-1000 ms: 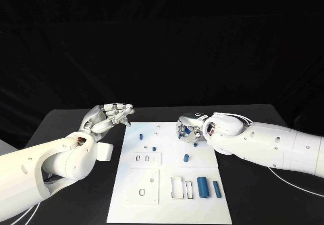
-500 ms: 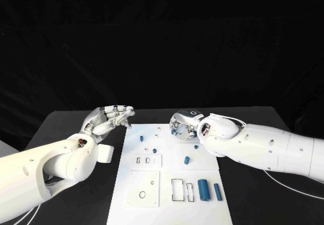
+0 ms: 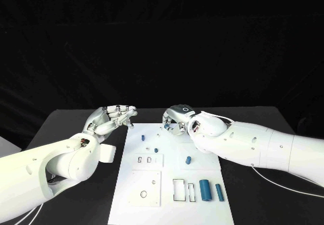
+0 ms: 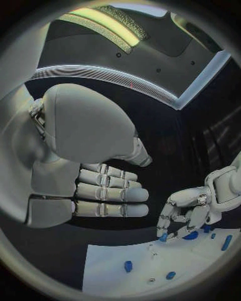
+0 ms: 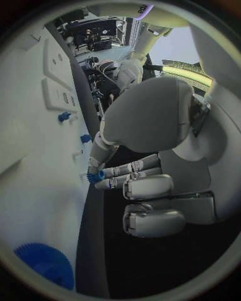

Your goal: Assemble the parts on the task board

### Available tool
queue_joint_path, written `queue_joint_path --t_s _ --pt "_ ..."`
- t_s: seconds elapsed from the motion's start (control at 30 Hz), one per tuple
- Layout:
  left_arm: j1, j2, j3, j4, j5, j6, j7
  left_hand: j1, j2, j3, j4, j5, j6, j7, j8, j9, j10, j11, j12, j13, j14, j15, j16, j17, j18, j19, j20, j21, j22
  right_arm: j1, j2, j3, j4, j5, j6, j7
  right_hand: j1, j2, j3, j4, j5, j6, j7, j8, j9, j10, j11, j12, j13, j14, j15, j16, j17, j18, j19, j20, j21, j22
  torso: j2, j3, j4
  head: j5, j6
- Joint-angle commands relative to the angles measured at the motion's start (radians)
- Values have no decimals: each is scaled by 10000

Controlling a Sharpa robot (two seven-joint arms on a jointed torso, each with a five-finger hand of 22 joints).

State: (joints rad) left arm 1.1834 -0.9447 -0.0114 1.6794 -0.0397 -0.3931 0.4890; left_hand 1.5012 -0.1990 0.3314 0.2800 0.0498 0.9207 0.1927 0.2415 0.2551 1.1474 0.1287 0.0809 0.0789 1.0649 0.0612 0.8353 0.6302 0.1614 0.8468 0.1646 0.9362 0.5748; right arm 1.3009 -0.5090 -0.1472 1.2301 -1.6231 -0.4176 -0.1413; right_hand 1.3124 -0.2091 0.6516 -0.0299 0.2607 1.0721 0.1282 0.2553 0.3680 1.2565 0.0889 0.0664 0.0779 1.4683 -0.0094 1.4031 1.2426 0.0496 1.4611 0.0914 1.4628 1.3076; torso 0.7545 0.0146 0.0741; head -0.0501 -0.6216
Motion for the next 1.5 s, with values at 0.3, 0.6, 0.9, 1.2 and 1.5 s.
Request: queue_joint_path --t_s 0.3,0.6,0.9,1.2,1.5 --pt "37 83 10 8 24 196 39 -39 27 84 -41 -4 -1 -44 -49 24 21 -16 -56 18 -76 -2 48 22 190 -124 7 118 51 -77 512 3 -595 -48 -339 -75 192 150 15 -74 60 13 39 23 12 335 -256 -14 122 494 -45 56 10 -99 105 -19 47 819 96 -82 133 -63 25" --pt "56 90 10 24 23 195 32 -39 27 84 -41 -4 -1 -44 -49 24 21 -16 -56 18 -76 -2 48 22 190 -124 7 118 51 -183 704 1 -848 34 -207 -44 165 132 13 -75 56 -8 50 19 25 318 -243 -25 120 493 -36 62 9 -102 108 -13 52 829 106 -68 110 22 -3" --pt "71 76 10 27 21 197 29 -39 27 84 -41 -4 -1 -44 -49 24 21 -16 -56 18 -76 -2 48 22 190 -124 7 118 51 -206 728 -1 -933 52 -14 -51 148 123 11 -75 54 -21 55 15 33 306 -237 -31 119 491 -31 60 -2 -97 95 -9 41 809 100 -65 96 60 -41" --pt "81 69 10 33 24 207 25 -41 21 89 -44 -4 -9 -42 -53 27 13 -13 -60 17 -83 -1 60 23 190 -141 8 141 67 -210 796 -3 -1026 110 -120 -35 -125 -111 47 -25 66 -424 193 -185 79 -242 -80 -77 4 429 106 14 -183 -20 -131 94 -175 470 113 -67 97 82 -5" --pt "88 52 10 28 30 206 14 -45 18 91 -44 -3 -16 -39 -57 28 5 -11 -64 16 -88 0 65 23 190 -150 9 152 76 -209 841 -6 -1128 213 -374 18 -241 -530 -290 33 55 -1249 320 -719 28 -1915 208 -56 -104 67 332 -658 -1450 384 -1199 357 -1448 -1364 110 -68 86 121 -11"
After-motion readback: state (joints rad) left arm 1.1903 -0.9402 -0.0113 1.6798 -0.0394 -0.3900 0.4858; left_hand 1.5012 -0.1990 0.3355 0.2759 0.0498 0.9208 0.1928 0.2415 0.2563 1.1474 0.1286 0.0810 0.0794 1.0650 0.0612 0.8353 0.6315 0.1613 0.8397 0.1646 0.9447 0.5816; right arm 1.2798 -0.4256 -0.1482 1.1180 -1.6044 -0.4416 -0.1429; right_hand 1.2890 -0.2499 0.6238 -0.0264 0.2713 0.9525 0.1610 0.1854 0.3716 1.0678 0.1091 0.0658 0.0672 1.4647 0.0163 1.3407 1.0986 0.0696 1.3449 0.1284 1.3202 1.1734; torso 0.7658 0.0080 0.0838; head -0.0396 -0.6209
